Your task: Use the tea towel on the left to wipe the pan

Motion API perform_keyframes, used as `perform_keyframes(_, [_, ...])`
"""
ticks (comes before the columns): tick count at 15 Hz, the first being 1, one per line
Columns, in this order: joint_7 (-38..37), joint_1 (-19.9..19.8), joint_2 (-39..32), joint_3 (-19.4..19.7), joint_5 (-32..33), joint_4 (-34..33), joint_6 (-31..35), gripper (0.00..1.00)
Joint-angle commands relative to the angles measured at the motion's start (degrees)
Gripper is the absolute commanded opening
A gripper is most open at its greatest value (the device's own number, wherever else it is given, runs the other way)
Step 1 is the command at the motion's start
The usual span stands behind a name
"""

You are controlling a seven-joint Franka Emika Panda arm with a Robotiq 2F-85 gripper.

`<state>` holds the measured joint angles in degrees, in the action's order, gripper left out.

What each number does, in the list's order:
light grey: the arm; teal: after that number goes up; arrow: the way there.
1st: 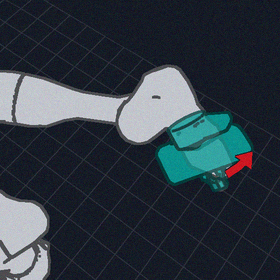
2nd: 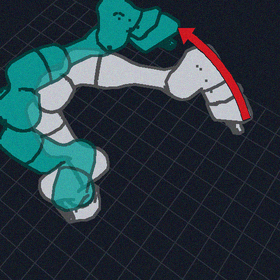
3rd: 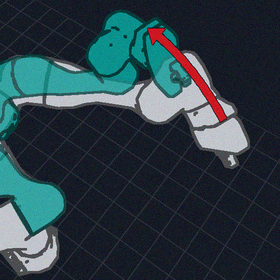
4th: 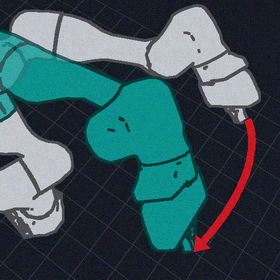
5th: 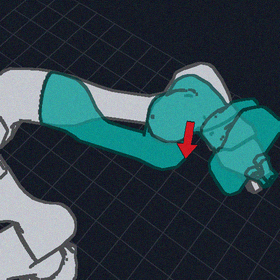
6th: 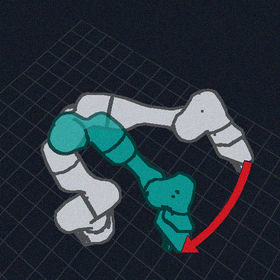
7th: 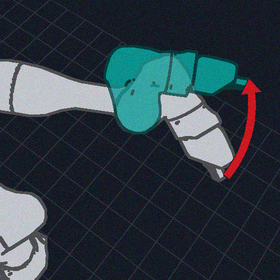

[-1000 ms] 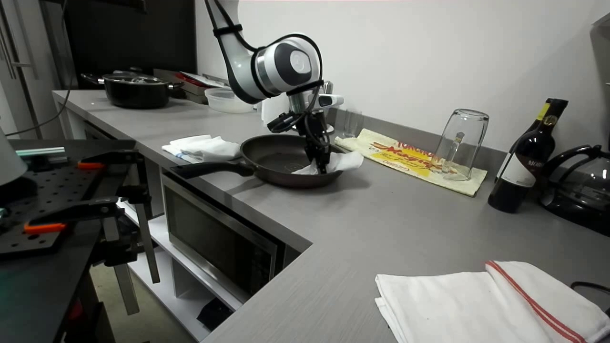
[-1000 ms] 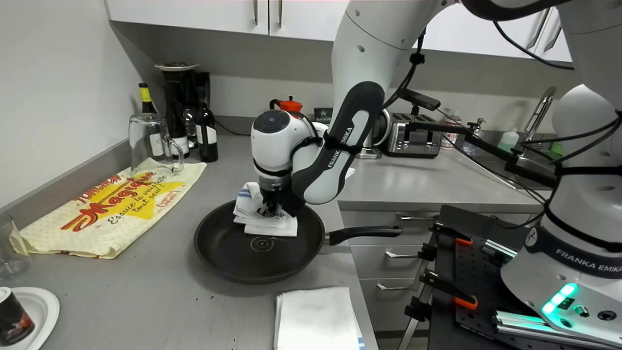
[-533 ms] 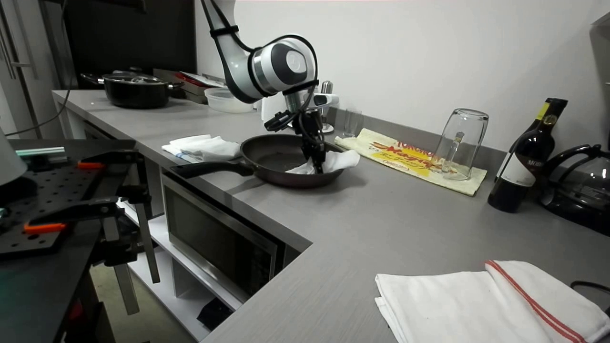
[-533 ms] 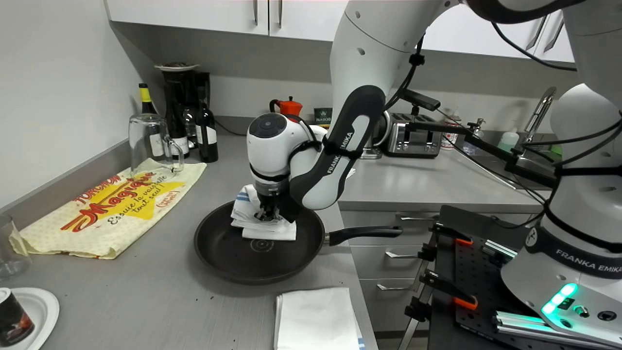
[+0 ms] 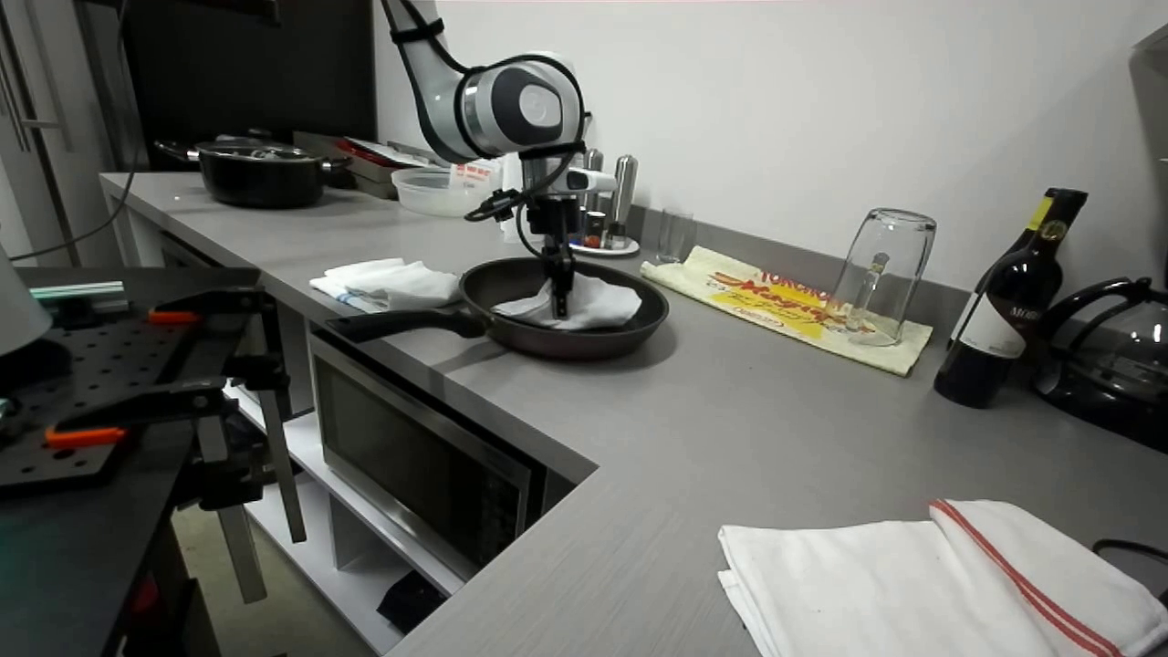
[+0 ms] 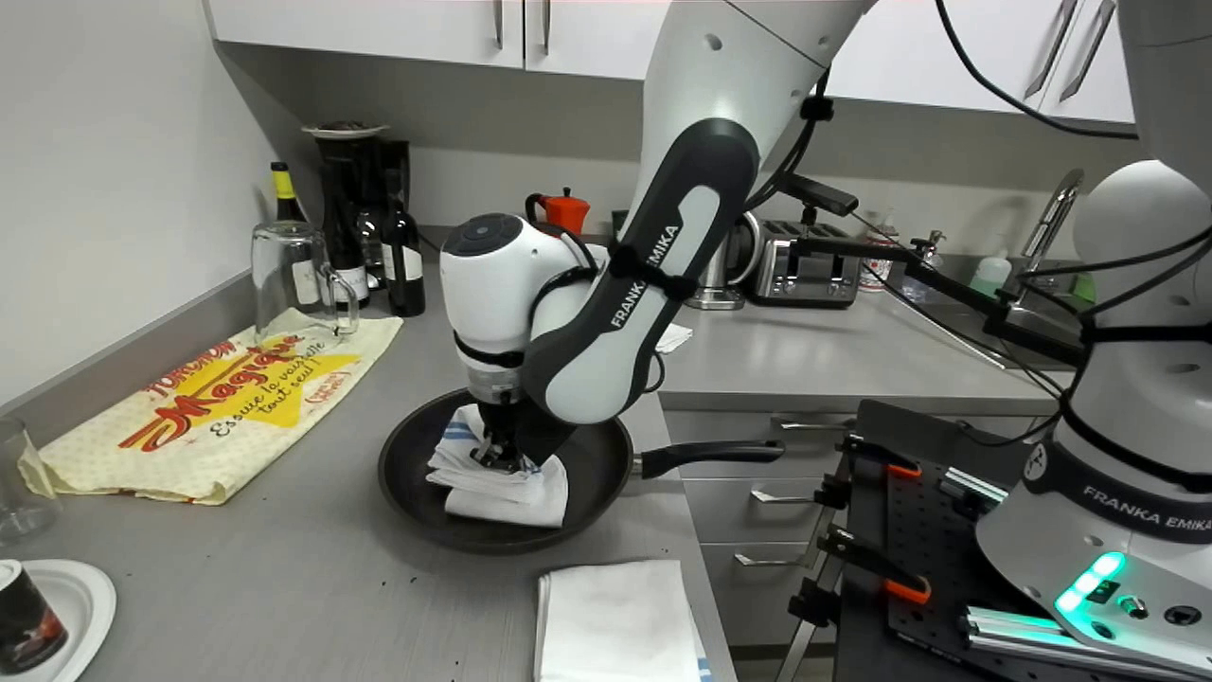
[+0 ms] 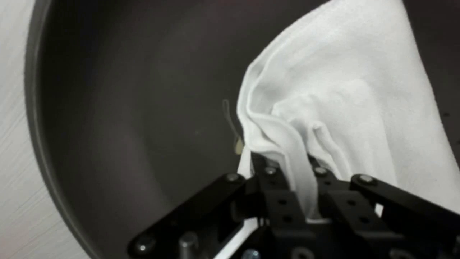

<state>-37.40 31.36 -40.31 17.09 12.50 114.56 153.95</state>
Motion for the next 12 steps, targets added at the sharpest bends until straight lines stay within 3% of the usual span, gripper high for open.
perform_keyframes(1, [-0.9, -4.5, 0.2, -7.6, -5.2, 0.5, -4.3, 0.03])
perform_keyframes(5, [-0.3, -8.6, 0.8, -12.0, -8.6, -0.1, -7.3, 0.03])
perform_keyframes(9, [5.6, -16.1, 1.0, -19.0, -16.6, -2.3, -15.3, 0.03])
perform_keyframes(12, [8.4, -19.4, 0.7, -21.8, -22.1, -3.7, -20.5, 0.03])
